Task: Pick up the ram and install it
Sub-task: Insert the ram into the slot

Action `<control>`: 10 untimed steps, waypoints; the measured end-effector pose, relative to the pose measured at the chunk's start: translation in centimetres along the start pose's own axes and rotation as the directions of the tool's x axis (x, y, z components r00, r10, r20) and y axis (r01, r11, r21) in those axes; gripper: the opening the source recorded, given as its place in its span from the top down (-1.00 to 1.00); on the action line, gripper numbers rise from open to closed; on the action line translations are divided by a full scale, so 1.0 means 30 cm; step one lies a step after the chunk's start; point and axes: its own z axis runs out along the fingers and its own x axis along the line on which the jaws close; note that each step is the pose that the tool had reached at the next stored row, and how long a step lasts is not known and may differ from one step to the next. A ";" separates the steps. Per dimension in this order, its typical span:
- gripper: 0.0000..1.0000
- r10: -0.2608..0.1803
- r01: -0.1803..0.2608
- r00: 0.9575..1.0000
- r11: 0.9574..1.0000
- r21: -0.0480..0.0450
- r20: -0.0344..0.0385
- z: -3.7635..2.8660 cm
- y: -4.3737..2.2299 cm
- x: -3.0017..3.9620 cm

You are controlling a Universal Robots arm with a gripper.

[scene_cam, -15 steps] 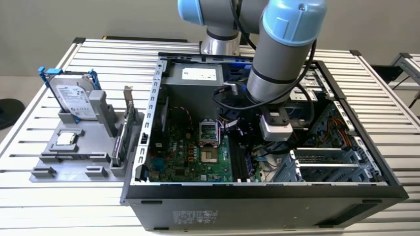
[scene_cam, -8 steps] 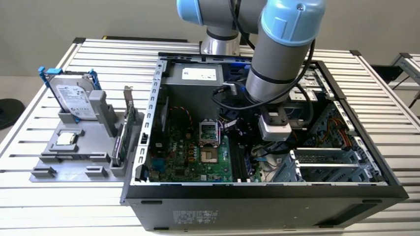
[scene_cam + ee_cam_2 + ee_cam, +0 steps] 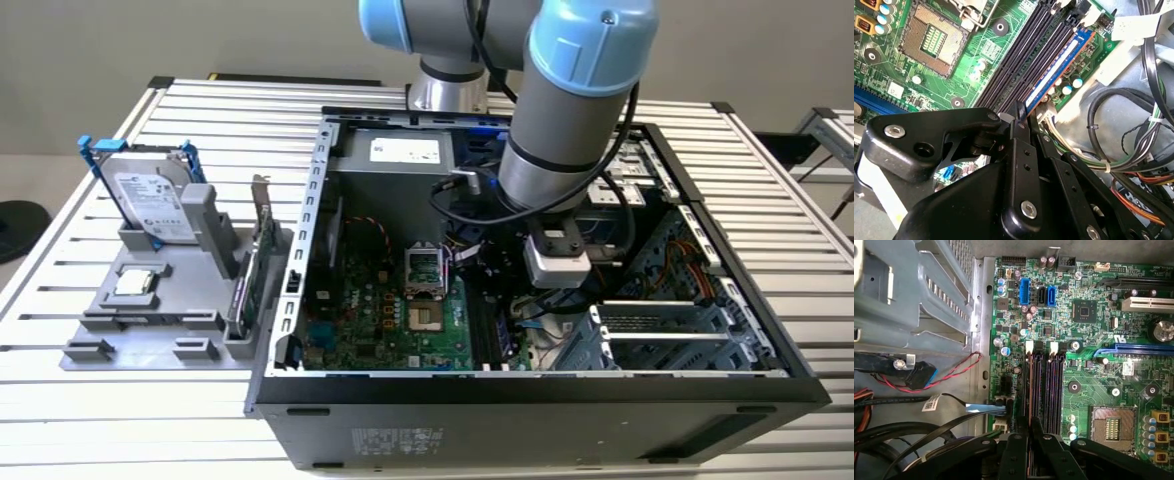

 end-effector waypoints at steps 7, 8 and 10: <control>1.00 0.000 0.000 1.000 1.000 0.000 0.000 0.000 0.000 0.000; -1.00 0.000 0.000 1.000 1.000 0.000 0.000 0.000 0.000 0.000; -1.00 0.000 0.000 1.000 1.000 0.000 0.000 0.000 0.000 0.000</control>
